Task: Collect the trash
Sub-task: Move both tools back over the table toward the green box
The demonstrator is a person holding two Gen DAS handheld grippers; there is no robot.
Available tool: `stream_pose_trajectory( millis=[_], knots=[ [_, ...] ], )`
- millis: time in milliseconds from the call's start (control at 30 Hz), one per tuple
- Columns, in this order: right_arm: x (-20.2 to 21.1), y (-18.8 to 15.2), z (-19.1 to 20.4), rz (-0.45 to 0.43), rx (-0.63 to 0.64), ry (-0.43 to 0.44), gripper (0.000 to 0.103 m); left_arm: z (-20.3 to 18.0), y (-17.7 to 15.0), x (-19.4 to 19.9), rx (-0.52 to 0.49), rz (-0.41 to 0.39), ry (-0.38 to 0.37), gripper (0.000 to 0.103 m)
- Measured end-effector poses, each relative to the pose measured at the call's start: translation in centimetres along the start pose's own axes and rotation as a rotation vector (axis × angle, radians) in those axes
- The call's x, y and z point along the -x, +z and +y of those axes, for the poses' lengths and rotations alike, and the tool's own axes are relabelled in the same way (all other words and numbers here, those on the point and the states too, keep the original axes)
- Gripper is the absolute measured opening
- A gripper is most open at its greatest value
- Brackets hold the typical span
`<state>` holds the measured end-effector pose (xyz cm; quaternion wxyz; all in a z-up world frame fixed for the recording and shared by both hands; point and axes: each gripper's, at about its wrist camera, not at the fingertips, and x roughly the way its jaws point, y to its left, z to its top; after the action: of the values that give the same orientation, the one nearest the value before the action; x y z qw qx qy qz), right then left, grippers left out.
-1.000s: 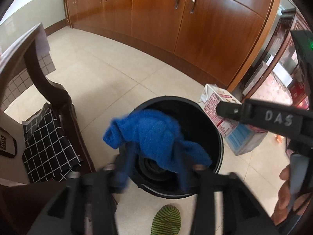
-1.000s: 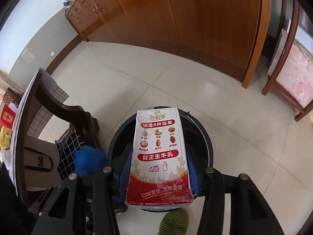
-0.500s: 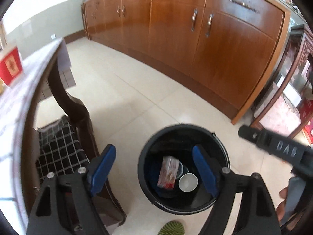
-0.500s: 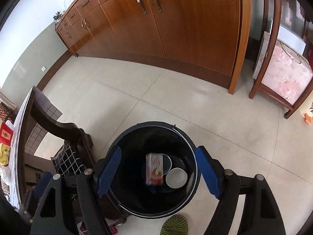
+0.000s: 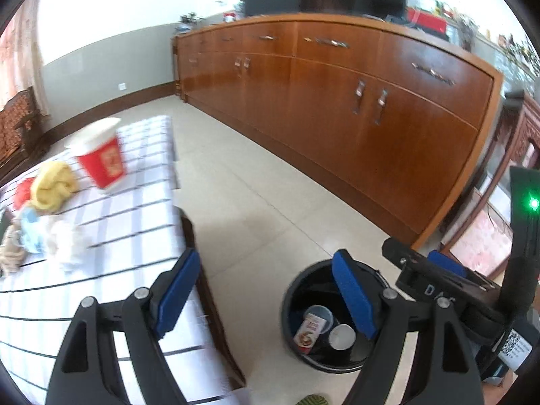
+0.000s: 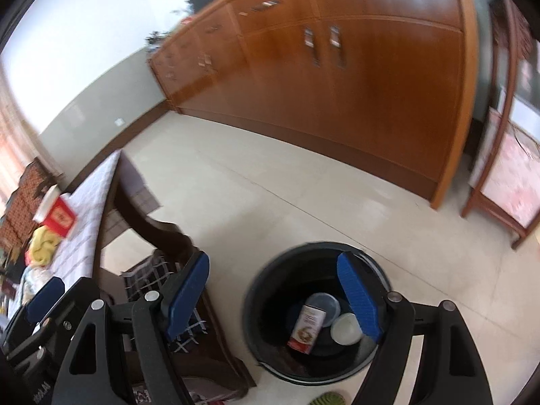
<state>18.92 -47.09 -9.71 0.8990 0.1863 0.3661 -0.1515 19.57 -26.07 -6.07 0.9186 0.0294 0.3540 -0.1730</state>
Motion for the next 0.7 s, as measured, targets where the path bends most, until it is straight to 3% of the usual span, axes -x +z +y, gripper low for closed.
stream_pose_trajectory(
  millis=[167,700],
  knots=[
    [1.0,-0.1,4.8,-0.037,0.075,0.066,0.081,4.0,-0.1,1.9,0.059,-0.034,0.057,0.082],
    [1.6,-2.7,21.5,-0.04,0.297,0.264,0.081,19.9,-2.3,6.7,0.23,-0.085,0.3,0.082]
  ],
)
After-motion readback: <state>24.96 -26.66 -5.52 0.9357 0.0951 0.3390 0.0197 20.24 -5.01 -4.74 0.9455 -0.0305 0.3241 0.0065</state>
